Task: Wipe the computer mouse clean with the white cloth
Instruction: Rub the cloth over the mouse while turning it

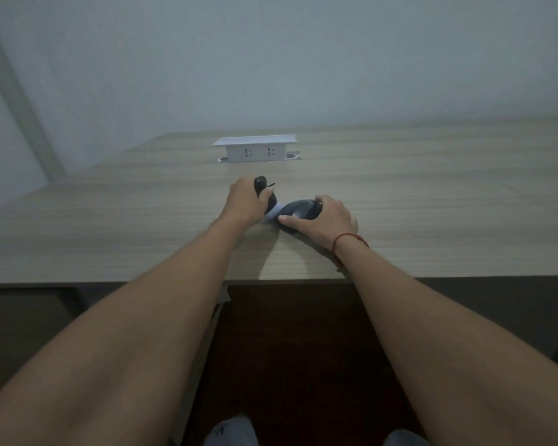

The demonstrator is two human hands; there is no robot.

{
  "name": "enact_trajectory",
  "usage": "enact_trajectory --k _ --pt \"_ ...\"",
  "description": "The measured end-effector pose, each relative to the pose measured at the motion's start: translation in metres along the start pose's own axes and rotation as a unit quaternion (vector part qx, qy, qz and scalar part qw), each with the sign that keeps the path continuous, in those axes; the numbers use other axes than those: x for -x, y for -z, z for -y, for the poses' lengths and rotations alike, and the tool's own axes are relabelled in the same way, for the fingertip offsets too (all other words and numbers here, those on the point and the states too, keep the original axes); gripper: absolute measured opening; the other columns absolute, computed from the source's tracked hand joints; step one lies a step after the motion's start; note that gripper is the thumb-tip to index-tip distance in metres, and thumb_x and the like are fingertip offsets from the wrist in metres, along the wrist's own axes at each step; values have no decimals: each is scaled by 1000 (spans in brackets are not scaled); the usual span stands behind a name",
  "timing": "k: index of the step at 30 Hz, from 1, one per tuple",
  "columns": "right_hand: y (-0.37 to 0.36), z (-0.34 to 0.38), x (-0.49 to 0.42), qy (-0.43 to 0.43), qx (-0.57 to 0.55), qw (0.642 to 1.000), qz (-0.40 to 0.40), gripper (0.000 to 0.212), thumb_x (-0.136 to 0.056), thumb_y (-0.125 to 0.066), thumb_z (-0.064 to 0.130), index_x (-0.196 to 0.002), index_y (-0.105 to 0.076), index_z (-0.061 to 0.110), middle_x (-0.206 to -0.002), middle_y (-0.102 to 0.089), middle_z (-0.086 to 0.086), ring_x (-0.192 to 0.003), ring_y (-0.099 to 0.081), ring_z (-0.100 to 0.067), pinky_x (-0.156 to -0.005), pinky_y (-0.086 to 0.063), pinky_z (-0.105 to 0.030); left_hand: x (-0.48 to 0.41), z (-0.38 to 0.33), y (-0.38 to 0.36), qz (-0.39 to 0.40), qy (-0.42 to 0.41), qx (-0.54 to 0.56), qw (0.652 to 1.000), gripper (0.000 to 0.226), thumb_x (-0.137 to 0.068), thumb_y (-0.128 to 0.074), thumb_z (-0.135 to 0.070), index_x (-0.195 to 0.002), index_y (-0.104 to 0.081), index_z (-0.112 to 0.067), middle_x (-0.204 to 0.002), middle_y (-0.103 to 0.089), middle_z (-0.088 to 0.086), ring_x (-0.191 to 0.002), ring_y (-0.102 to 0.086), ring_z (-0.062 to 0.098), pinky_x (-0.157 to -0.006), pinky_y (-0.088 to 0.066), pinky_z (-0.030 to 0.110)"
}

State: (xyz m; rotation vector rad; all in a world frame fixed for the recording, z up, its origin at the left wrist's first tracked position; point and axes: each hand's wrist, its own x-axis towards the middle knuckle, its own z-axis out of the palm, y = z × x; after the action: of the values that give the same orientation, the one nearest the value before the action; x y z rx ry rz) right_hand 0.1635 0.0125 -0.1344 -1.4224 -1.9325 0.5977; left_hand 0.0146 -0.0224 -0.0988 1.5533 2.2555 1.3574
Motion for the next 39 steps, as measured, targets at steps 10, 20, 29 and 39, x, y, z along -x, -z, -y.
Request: enact_trajectory --k 10,20,29,39 --pt "15 -1 6 11 -69 994 84 53 -70 -75 51 -111 -59 23 -96 -57 6 -93 -50 -13 -99 -34 -35 6 13 -21 22 125 155 980 35 -90 -60 -34 -106 -65 -3 -103 -69 17 -96 -67 33 -88 -56 47" --pt "36 -1 5 13 -125 970 206 58 -84 -71 22 -136 -46 7 -109 -48 -1 -75 -50 -4 -52 -43 -5 11 9 1 52 95 139 984 31 -93 -60 -29 -112 -65 -5 -103 -66 13 -98 -63 28 -91 -54 42" --pt "39 -1 2 17 -151 970 191 47 -84 -70 21 -126 -54 8 -112 -56 -6 -88 -56 -14 -67 -46 -17 16 9 8 162 130 245 947 27 -97 -56 -26 -111 -62 -4 -110 -67 16 -81 -64 20 -52 -51 25" --pt "38 -2 -1 14 -127 971 204 62 -86 -69 29 -139 -43 8 -116 -47 0 -104 -45 -15 -86 -36 -28 21 5 7 167 143 254 942 24 -95 -60 -20 -104 -59 3 -89 -67 19 -62 -65 21 -48 -54 25"
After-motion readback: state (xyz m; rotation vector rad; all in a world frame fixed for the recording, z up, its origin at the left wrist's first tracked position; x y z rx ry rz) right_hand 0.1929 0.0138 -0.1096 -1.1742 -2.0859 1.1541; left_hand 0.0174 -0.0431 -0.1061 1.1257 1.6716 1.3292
